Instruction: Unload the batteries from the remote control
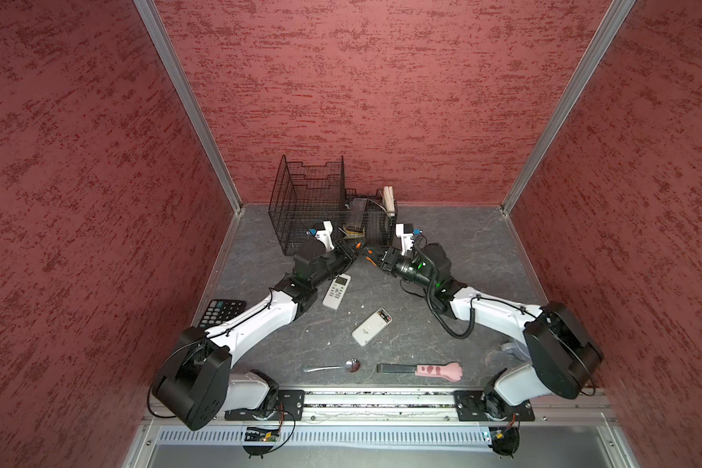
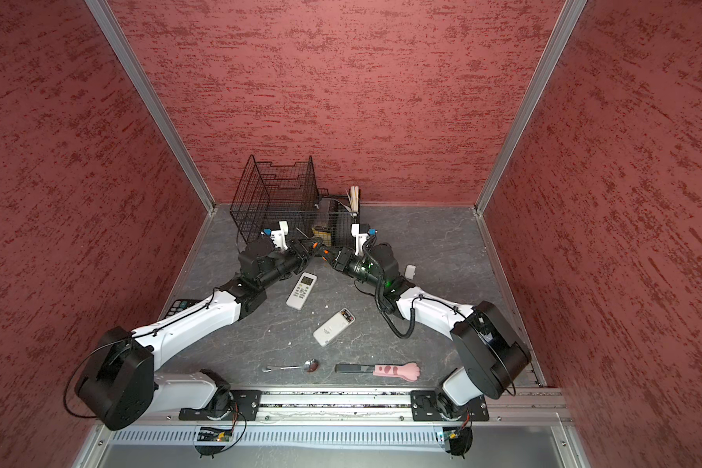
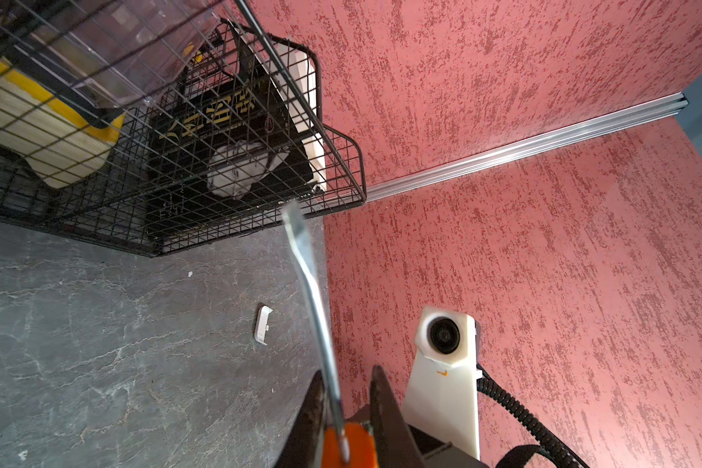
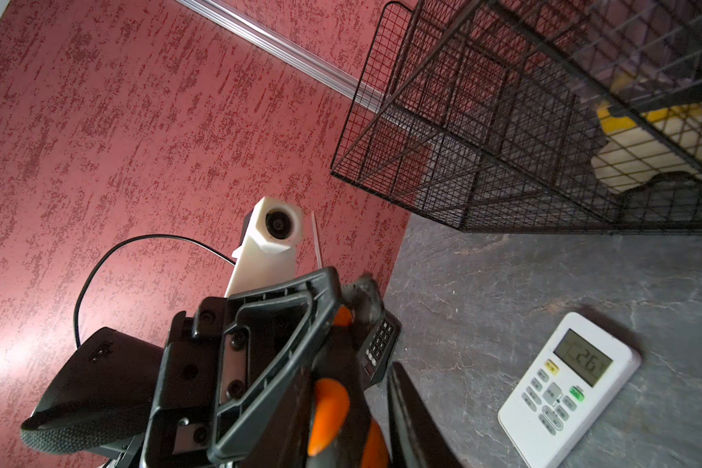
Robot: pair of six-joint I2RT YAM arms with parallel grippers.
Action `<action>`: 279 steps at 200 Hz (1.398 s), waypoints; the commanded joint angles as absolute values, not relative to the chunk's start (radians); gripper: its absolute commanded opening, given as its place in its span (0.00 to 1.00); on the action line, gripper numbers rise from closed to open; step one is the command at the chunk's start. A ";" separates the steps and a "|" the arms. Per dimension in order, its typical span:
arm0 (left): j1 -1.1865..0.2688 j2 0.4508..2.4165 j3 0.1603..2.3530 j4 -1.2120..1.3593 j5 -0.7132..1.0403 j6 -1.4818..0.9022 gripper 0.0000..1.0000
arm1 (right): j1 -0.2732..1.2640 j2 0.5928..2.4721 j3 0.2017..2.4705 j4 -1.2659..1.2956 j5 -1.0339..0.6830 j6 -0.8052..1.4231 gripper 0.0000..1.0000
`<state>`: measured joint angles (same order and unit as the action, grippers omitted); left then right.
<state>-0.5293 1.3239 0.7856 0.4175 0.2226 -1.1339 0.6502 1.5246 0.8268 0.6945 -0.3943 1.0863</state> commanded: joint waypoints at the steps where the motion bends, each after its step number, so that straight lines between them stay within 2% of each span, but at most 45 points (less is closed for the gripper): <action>1: -0.536 1.328 0.805 0.440 0.208 -1.115 0.00 | 0.656 1.538 0.854 0.717 -0.393 1.112 0.22; 23: -0.538 1.321 0.801 0.435 0.205 -1.111 0.00 | 0.657 1.539 0.854 0.714 -0.393 1.112 0.11; 62: -0.536 1.297 0.779 0.425 0.202 -1.107 0.00 | 0.655 1.520 0.867 0.655 -0.402 1.082 0.00; 92: -0.530 1.270 0.768 0.394 0.211 -1.087 0.00 | 0.648 1.486 0.893 0.541 -0.435 1.029 0.00; 111: -0.512 1.252 0.756 0.367 0.238 -1.066 0.19 | 0.643 1.459 0.897 0.443 -0.448 0.989 0.00; 130: -0.492 1.215 0.730 0.334 0.248 -1.048 0.31 | 0.634 1.392 0.894 0.341 -0.457 0.950 0.00; 166: -0.444 1.085 0.704 0.172 0.274 -0.977 0.47 | 0.625 1.310 0.896 0.118 -0.442 0.858 0.00; 234: -0.210 0.935 0.732 -0.193 0.491 -0.842 0.52 | 0.615 1.210 0.921 -0.260 -0.439 0.641 0.00; 279: -0.189 0.963 0.673 -0.231 0.523 -0.810 0.52 | 0.615 1.156 0.951 -0.438 -0.404 0.531 0.00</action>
<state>-0.1905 0.9459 0.6994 -0.1680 0.4736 -0.8654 0.6197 1.1973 0.9104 -0.3145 -0.4217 0.6231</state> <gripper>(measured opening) 0.523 0.289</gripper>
